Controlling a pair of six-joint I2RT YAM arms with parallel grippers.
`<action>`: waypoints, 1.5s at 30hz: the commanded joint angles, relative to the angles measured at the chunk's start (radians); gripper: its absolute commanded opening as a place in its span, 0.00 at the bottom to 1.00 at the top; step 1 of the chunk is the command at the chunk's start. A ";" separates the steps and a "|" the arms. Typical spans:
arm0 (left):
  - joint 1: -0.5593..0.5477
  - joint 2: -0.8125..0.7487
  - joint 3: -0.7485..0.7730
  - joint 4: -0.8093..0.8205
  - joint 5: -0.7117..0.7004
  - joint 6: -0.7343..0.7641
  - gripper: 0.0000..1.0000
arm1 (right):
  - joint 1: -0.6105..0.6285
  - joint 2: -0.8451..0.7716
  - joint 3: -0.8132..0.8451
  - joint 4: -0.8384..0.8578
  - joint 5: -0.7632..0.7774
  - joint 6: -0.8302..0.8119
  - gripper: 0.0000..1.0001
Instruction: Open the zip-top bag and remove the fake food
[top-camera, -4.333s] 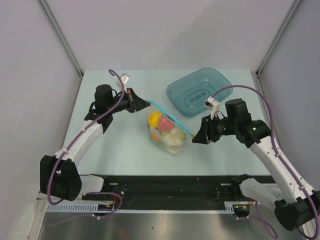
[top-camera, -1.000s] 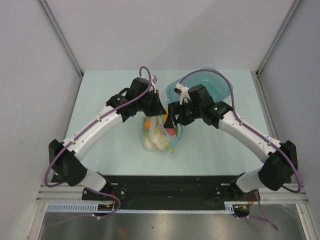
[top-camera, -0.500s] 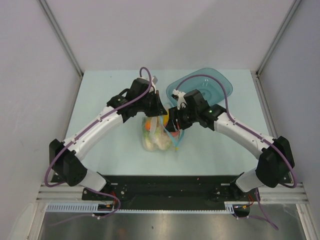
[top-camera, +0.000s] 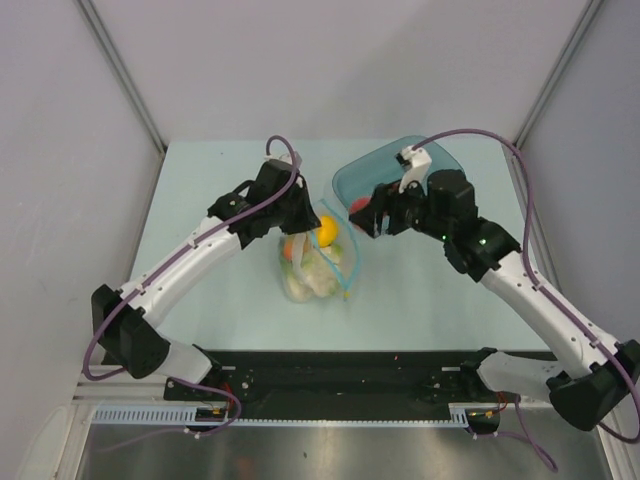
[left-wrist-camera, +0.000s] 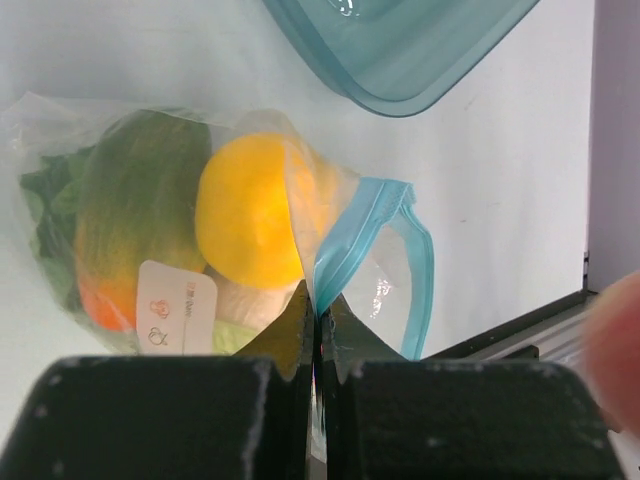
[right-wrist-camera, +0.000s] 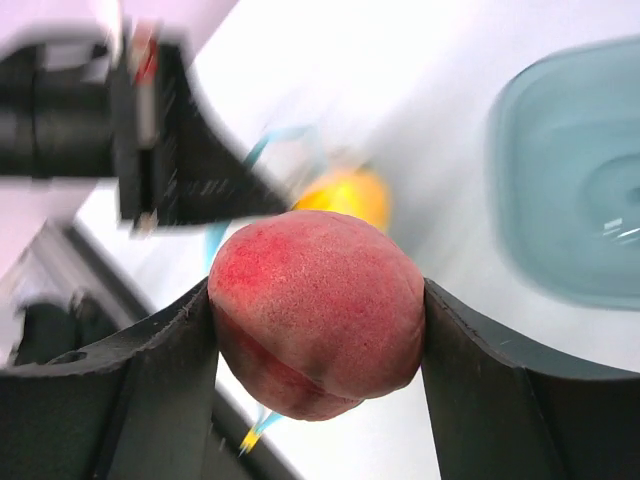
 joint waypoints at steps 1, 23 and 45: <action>-0.005 -0.049 -0.022 -0.014 -0.039 -0.020 0.00 | -0.091 0.034 0.011 0.111 0.156 0.014 0.00; -0.003 -0.015 0.044 0.035 0.113 0.075 0.00 | -0.340 0.800 0.286 0.275 0.029 -0.007 0.87; -0.005 0.007 0.082 0.080 0.144 0.075 0.00 | 0.069 0.250 0.180 -0.138 0.070 0.022 0.33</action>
